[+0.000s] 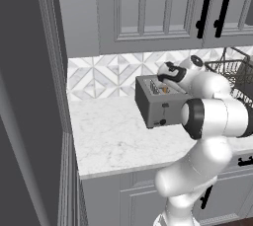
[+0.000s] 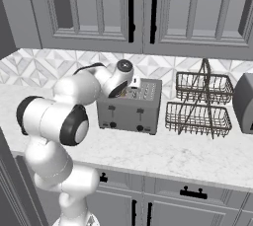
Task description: Start the toaster. Once the lever pops up, take the bread to the plate on the dining counter.
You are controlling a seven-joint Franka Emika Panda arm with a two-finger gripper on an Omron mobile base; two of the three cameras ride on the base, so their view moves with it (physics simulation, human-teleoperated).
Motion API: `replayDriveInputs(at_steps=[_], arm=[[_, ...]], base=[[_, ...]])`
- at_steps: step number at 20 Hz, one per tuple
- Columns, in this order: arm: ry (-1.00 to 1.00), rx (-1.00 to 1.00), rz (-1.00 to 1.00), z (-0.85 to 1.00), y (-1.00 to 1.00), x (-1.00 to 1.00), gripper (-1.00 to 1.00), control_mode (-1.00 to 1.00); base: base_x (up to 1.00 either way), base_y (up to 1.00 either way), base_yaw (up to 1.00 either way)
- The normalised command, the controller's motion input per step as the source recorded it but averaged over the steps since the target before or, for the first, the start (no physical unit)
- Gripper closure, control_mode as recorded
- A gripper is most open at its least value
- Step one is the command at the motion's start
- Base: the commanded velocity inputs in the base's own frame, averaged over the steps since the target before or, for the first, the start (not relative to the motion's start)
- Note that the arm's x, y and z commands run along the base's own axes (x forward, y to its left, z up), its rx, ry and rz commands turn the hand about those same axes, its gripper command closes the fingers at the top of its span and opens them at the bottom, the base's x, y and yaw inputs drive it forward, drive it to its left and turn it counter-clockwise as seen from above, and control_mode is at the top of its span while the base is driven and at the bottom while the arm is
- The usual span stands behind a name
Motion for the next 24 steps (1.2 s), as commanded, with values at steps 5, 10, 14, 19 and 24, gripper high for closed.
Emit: replayDriveInputs(at_steps=[5, 10, 14, 19, 24], arm=[[-0.07, 0.0, 0.0, -0.22, 0.0, 0.29, -1.0, -1.0], [-0.04, 0.0, 0.0, -0.21, 0.0, 0.31, -1.0, -1.0], [-0.03, 0.0, 0.0, -0.18, 0.0, 0.22, -1.0, -1.0], [0.0, 0.0, 0.0, -0.32, 0.06, 0.0, 1.0, -1.0], [-0.03, 0.0, 0.0, -0.17, 0.13, 0.0, 1.0, -1.0]], base=[[0.0, 0.0, 0.0], [0.0, 0.0, 0.0], [0.0, 0.0, 0.0], [0.0, 0.0, 0.0], [0.0, 0.0, 0.0]])
